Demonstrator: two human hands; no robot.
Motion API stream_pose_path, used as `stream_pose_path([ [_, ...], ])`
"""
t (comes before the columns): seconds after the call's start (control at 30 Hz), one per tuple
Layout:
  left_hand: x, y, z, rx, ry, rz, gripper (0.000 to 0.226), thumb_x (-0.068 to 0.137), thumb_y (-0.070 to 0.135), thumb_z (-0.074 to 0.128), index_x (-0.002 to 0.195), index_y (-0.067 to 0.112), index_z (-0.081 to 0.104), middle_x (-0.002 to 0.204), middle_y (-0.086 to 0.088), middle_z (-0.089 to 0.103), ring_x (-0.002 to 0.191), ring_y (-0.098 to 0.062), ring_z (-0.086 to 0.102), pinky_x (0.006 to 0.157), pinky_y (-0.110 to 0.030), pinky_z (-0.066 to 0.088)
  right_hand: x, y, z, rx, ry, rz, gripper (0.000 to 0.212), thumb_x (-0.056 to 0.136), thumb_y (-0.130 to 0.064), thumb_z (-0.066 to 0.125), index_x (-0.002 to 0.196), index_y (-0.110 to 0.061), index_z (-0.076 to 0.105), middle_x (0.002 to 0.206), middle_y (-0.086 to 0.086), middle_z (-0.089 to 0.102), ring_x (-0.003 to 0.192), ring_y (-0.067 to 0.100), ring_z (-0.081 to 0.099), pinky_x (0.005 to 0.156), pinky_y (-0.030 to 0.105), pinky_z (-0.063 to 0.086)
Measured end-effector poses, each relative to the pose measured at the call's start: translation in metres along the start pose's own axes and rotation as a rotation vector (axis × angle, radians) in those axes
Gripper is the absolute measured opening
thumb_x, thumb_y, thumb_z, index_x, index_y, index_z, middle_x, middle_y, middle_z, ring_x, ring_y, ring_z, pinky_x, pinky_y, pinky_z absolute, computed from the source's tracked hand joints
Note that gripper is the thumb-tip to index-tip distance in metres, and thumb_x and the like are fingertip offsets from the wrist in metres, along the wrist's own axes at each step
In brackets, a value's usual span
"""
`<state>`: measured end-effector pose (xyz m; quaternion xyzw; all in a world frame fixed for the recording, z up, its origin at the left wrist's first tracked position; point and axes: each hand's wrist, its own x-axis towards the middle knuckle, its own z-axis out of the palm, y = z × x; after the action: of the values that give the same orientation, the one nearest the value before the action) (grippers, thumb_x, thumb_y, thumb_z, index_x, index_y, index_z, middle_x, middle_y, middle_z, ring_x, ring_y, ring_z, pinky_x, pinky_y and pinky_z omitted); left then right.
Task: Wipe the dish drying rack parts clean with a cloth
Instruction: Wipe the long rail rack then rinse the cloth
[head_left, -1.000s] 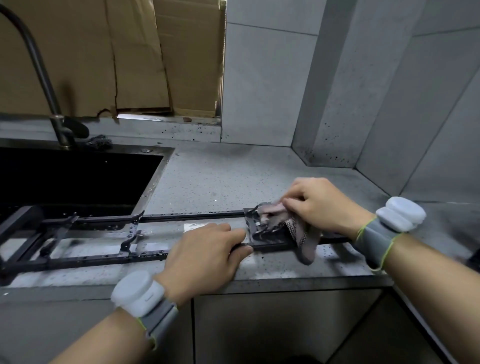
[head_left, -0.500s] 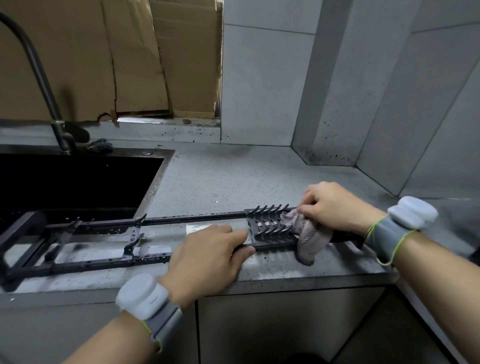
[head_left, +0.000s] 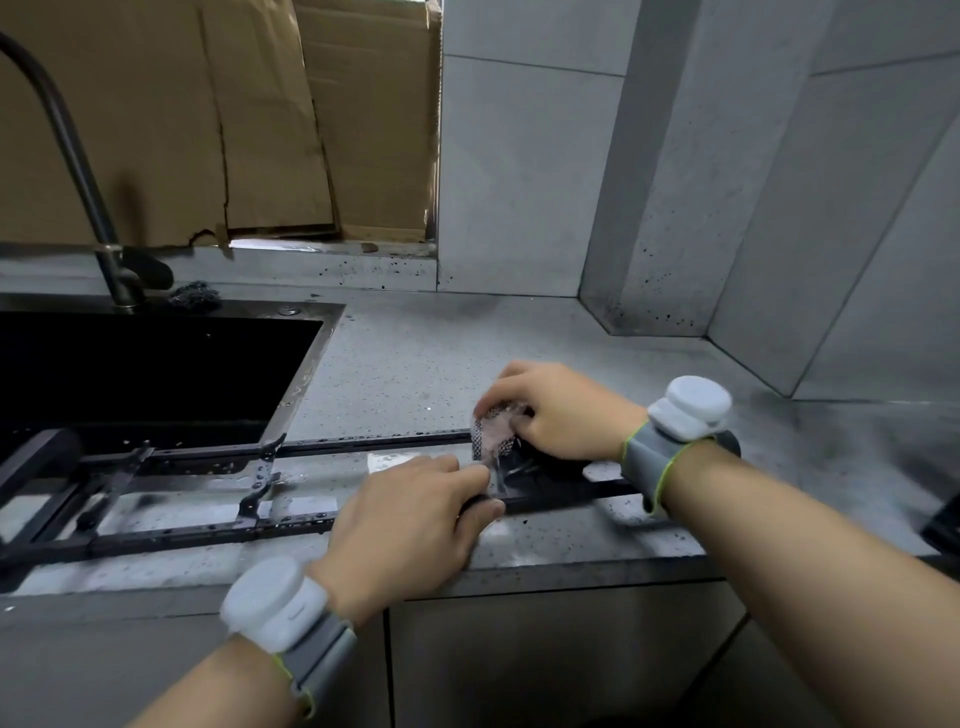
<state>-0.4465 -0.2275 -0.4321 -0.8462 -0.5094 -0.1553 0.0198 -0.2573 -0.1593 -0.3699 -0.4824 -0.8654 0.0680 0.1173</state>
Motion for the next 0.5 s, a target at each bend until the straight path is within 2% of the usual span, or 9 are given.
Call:
stream_pose_path([
  [0.1,0.001,-0.001,0.001,0.001,0.009,0.013,0.034,0.099,0.062,0.031,0.086,0.03,0.032,0.081,0.01,0.04,0.087,-0.014,0.048,0.065,-0.034,0.031,0.005,-0.003,0.004,0.097,0.003,0.112,0.015,0.092,-0.032,0.058,0.099,-0.03,0.072,0.108,-0.005,0.061,0.101,0.016,0.058,0.093,0.032,0.044],
  [0.17,0.001,-0.002,0.003,0.003,0.006,0.013,0.035,0.099,0.061,0.03,0.087,0.029,0.032,0.081,0.009,0.04,0.087,-0.014,0.048,0.065,-0.033,0.032,0.008,-0.004,0.007,0.102,0.047,0.105,0.017,0.09,-0.041,0.064,0.088,-0.025,0.07,0.1,-0.004,0.063,0.093,0.014,0.058,0.085,0.029,0.044],
  [0.23,0.001,-0.003,0.004,0.002,0.011,0.017,0.036,0.099,0.061,0.031,0.086,0.028,0.031,0.081,0.009,0.04,0.089,-0.014,0.05,0.065,-0.033,0.034,0.012,-0.004,0.014,0.048,0.064,0.047,0.008,0.085,-0.028,0.07,0.083,-0.024,0.063,0.094,-0.004,0.06,0.091,0.016,0.056,0.079,0.028,0.041],
  [0.3,0.002,-0.002,0.004,-0.001,0.012,0.018,0.036,0.1,0.061,0.031,0.085,0.028,0.031,0.079,0.008,0.038,0.085,-0.015,0.047,0.065,-0.034,0.034,0.012,-0.002,0.02,0.011,0.063,0.015,0.013,0.082,-0.017,0.069,0.085,-0.026,0.06,0.092,-0.006,0.057,0.09,0.017,0.055,0.076,0.026,0.038],
  [0.4,0.002,-0.003,0.003,-0.001,0.008,0.011,0.036,0.099,0.062,0.031,0.084,0.03,0.028,0.076,0.008,0.036,0.077,-0.013,0.035,0.064,-0.034,0.033,0.01,0.007,0.016,0.006,0.055,0.004,0.015,0.083,-0.013,0.069,0.094,-0.023,0.065,0.095,-0.005,0.06,0.09,0.015,0.054,0.076,0.026,0.038],
  [0.5,0.001,-0.002,0.002,-0.005,-0.002,-0.001,0.035,0.099,0.062,0.032,0.084,0.031,0.027,0.077,0.008,0.036,0.077,-0.012,0.033,0.064,-0.033,0.032,0.006,0.017,0.014,-0.033,0.046,-0.044,0.021,0.084,-0.008,0.066,0.1,-0.023,0.067,0.095,-0.005,0.06,0.09,0.016,0.055,0.082,0.033,0.044],
])
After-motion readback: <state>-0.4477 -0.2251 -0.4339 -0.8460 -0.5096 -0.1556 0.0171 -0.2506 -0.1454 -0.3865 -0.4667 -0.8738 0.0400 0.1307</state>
